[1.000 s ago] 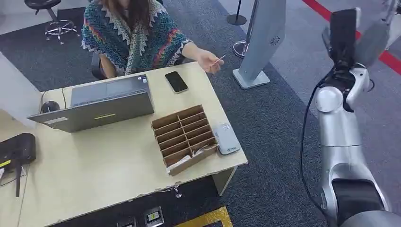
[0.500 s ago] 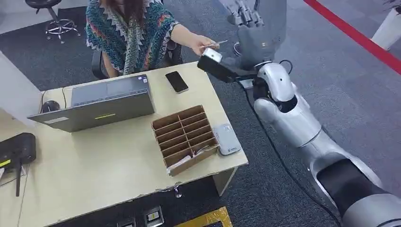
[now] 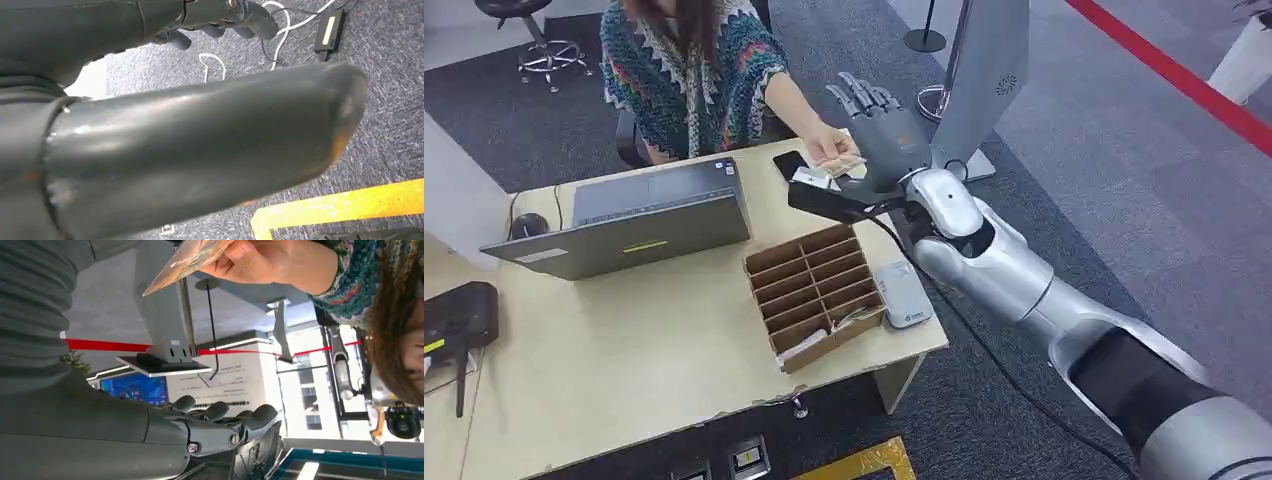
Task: Pass the card to the sensor for recognition and then transmit it.
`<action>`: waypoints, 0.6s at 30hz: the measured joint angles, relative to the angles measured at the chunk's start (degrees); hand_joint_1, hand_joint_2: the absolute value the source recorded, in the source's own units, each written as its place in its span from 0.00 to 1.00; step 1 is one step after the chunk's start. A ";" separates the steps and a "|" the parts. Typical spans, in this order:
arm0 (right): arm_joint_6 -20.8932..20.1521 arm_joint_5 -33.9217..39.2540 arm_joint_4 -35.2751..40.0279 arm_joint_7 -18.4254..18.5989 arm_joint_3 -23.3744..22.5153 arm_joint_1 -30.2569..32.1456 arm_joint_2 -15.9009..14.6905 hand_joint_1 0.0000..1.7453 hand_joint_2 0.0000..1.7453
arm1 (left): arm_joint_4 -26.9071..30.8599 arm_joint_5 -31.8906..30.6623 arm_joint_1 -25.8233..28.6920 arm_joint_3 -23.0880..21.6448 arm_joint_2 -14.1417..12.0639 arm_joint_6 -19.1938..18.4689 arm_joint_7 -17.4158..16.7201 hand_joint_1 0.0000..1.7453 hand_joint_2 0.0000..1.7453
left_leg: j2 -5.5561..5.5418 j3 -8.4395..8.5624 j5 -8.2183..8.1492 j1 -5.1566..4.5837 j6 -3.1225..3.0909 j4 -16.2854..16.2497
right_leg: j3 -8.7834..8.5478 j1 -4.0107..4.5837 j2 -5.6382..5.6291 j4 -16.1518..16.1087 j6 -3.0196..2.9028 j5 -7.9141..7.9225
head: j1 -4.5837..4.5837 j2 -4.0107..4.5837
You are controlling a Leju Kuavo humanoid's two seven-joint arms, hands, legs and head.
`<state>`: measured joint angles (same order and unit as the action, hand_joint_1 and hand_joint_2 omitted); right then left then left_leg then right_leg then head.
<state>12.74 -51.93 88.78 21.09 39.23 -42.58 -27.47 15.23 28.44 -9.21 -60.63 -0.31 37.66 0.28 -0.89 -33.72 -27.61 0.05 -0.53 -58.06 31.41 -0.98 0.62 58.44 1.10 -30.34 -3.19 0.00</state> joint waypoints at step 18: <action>-1.03 2.05 -6.44 -0.15 5.07 -2.91 2.34 1.00 1.00 | 0.00 0.96 0.92 0.00 0.00 0.09 0.31 0.00 0.00 | 0.00 0.93 0.06 0.05 0.07 -0.01 | 0.07 0.04 -0.01 0.03 -0.01 0.03 | 0.00 0.00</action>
<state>11.72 -49.88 82.34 20.94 44.30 -45.49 -25.14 15.23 29.40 -8.30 -60.63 -0.31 37.75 0.59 -0.89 -32.79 -27.55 0.11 -0.46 -58.07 31.48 -0.94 0.61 58.47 1.09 -30.31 -3.19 0.00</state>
